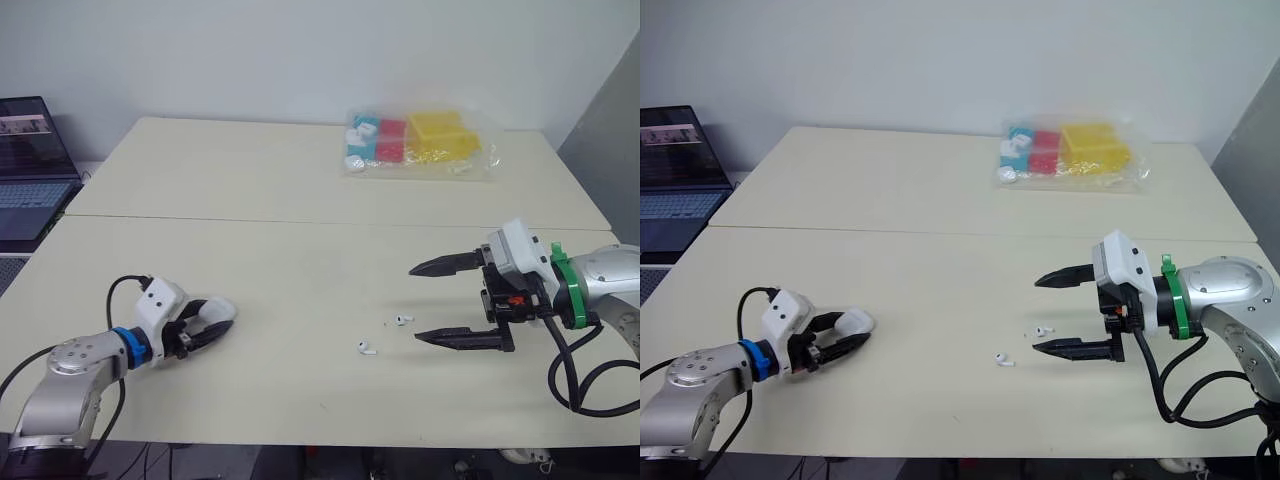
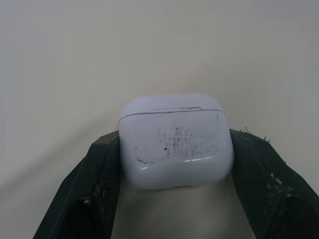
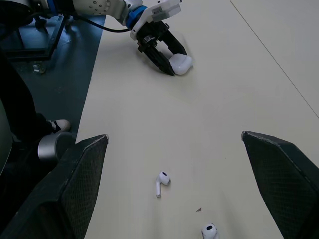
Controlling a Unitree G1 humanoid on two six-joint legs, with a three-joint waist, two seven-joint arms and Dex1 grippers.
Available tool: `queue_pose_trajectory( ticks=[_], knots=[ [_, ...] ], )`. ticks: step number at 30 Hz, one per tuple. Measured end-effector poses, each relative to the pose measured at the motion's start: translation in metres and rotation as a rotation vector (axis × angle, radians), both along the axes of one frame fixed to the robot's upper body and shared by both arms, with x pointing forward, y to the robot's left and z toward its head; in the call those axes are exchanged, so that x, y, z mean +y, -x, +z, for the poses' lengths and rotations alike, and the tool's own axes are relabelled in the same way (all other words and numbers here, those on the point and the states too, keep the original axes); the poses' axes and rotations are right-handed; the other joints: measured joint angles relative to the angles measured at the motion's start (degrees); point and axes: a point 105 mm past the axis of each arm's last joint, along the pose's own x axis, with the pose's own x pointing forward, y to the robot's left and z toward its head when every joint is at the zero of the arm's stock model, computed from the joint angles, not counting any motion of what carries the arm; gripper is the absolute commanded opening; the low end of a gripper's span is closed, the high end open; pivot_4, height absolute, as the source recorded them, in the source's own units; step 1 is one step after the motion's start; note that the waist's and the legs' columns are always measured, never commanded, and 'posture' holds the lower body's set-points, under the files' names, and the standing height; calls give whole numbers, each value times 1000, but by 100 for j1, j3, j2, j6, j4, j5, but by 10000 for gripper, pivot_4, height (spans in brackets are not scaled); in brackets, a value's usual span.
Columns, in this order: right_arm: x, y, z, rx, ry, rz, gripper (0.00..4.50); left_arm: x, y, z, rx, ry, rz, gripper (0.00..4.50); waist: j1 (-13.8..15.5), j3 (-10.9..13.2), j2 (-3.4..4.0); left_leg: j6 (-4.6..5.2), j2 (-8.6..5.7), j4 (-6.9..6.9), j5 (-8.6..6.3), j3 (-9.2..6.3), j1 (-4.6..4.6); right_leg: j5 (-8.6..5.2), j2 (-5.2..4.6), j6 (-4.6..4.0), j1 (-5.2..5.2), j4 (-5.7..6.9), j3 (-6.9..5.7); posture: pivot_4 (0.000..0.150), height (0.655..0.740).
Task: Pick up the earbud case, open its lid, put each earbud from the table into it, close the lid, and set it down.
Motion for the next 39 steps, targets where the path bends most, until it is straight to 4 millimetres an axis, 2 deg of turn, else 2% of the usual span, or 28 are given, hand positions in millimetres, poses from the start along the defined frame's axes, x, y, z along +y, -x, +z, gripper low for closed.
queue_pose_trajectory(
  ticks=[2, 5, 8, 11, 13, 17, 22, 32, 35, 39],
  knots=[
    [-3, 0, -4, 27, 4, -27, 45000, -31, 0, 4, -39, 28, -119, 28000, 21, 0, -2, 0, 0, 6, 0, -2, -6, 2, 0, 4, 0, -2, -2, 1500, 7400],
    [-8, 0, -15, 109, 29, -90, 45000, -84, -2, 23, -160, 82, -289, 28000, 47, 0, -2, 0, -2, 10, 0, -1, -9, 8, 1, 12, 0, -2, 2, 1500, 7400],
    [-10, 1, -23, 169, 60, -169, 45000, -117, -6, 38, -281, 88, -403, 28000, 30, -2, 1, 0, -8, 9, 0, 2, -5, 8, 12, 12, 1, 0, 7, 1500, 7400],
    [0, 0, -30, 261, 0, -247, 45000, -162, -2, 52, -432, 117, -557, 28000, 15, -6, -7, 0, -13, 11, 1, 2, -8, 14, 31, 5, 3, -2, 8, 1500, 7400],
    [7, -4, -35, 348, -61, -300, 45000, -176, 0, 54, -507, 104, -620, 28000, -25, -6, -6, 0, -9, 8, 1, 2, -18, 17, 39, 0, 2, 1, 13, 1500, 7400],
    [16, -6, -38, 462, -105, -337, 45000, -182, -2, 51, -565, 88, -653, 28000, -28, -5, -6, 2, 2, 9, 2, -9, -2, 19, 79, -4, 1, 3, 5, 1500, 7400],
    [30, -14, -42, 563, -193, -380, 45000, -189, -2, 58, -645, 73, -714, 28000, -27, -5, -6, 2, 1, 14, 2, -5, -9, 21, 82, -2, 1, 1, 11, 1500, 7400],
    [38, -26, -46, 669, -244, -432, 45000, -189, -3, 62, -686, 71, -724, 28000, -32, -6, -6, 2, 3, 11, 2, -6, -15, 21, 83, -2, -3, -6, 9, 1500, 7400],
    [41, -27, -50, 703, -246, -435, 38713, -189, -3, 62, -688, 71, -722, 28000, -33, -6, -5, 3, 3, 11, 2, -7, -14, 21, 84, -2, -3, -4, 9, 1500, 7400],
    [42, -32, -47, 711, -256, -446, 24099, -189, -3, 62, -690, 72, -720, 28000, -33, -6, -5, 2, 3, 11, 2, -6, -15, 21, 84, -2, -3, -5, 9, 1500, 7400]
  ],
)
